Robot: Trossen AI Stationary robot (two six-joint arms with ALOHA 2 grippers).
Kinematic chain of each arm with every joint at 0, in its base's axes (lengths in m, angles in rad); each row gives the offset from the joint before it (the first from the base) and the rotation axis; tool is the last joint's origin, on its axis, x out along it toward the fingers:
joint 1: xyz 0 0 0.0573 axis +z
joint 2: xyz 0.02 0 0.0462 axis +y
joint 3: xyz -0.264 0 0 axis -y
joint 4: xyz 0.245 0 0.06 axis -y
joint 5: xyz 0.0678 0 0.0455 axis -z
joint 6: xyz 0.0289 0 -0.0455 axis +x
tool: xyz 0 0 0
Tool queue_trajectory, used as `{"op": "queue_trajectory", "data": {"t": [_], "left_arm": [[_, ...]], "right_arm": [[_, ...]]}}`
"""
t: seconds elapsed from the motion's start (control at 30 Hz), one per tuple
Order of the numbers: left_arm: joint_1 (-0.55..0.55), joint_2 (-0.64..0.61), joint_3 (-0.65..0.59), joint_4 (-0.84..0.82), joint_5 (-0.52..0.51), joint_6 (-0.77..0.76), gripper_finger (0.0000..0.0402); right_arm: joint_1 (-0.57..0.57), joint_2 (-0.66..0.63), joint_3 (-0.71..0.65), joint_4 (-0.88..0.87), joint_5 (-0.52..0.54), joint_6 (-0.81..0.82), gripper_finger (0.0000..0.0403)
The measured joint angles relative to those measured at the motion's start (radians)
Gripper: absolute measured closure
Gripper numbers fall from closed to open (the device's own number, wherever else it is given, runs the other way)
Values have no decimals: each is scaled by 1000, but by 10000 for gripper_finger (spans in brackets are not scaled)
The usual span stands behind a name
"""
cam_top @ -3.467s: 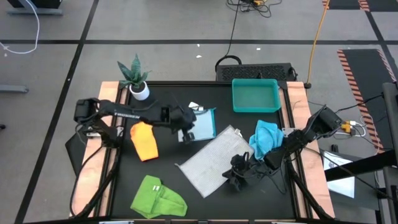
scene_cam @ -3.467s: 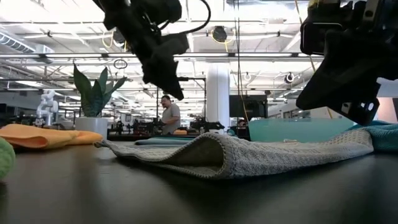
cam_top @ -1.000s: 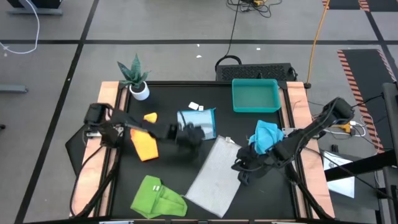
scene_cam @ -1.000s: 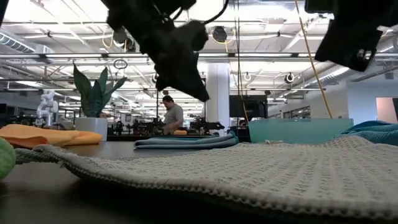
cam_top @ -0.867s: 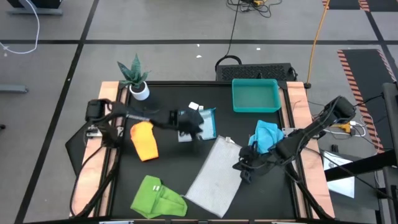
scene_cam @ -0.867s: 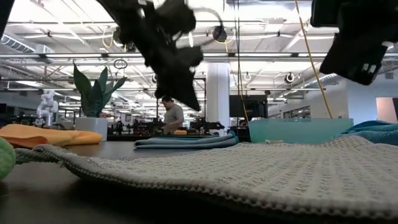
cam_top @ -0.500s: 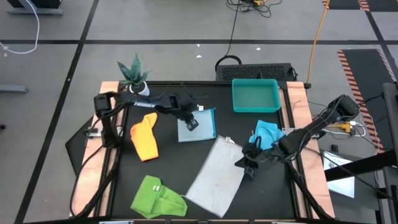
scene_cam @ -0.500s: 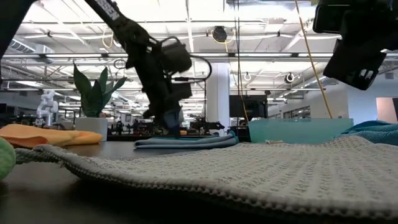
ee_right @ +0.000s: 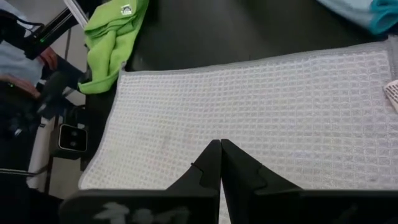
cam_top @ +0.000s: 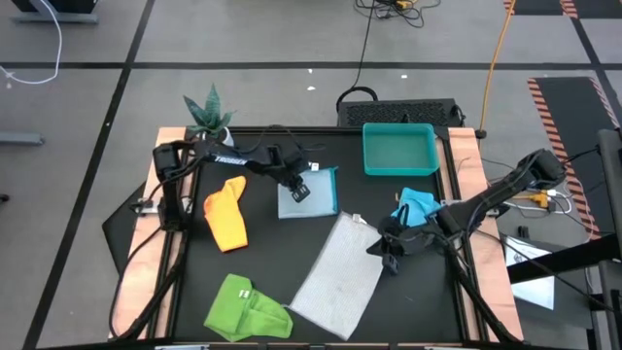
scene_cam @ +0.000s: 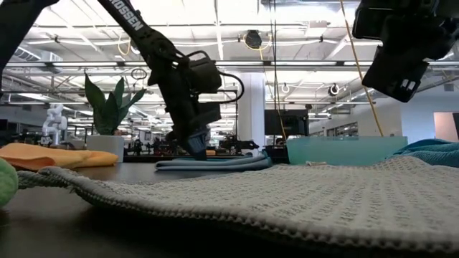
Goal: Fold microfiber towels
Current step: Fold the gray microfiber towel on the towel
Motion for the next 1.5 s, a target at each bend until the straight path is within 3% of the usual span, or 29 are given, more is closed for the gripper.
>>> {"op": "queue_trajectory", "data": {"t": [0.3,0.5,0.77,0.87,1.0,1.13,1.3,1.5], "left_arm": [[76,8,107,-173,-110,129,401],[131,9,140,-222,-115,176,401],[56,-140,175,-252,-83,198,401],[-28,-218,151,-244,-5,137,401],[-238,-266,73,-176,32,49,401],[-474,-266,-8,31,25,-94,401],[-726,-184,-64,312,-56,-267,401],[-846,-48,-53,476,-105,-408,401]], "right_arm": [[-44,0,0,-6,-28,-27,403],[-44,0,0,-6,-28,-22,403],[-25,102,1,28,-24,69,403],[-6,165,1,57,-24,112,403],[29,212,1,48,-23,173,403],[47,217,2,-9,-2,221,403],[36,212,1,-122,15,247,403],[-60,236,1,-155,30,172,403]]}}
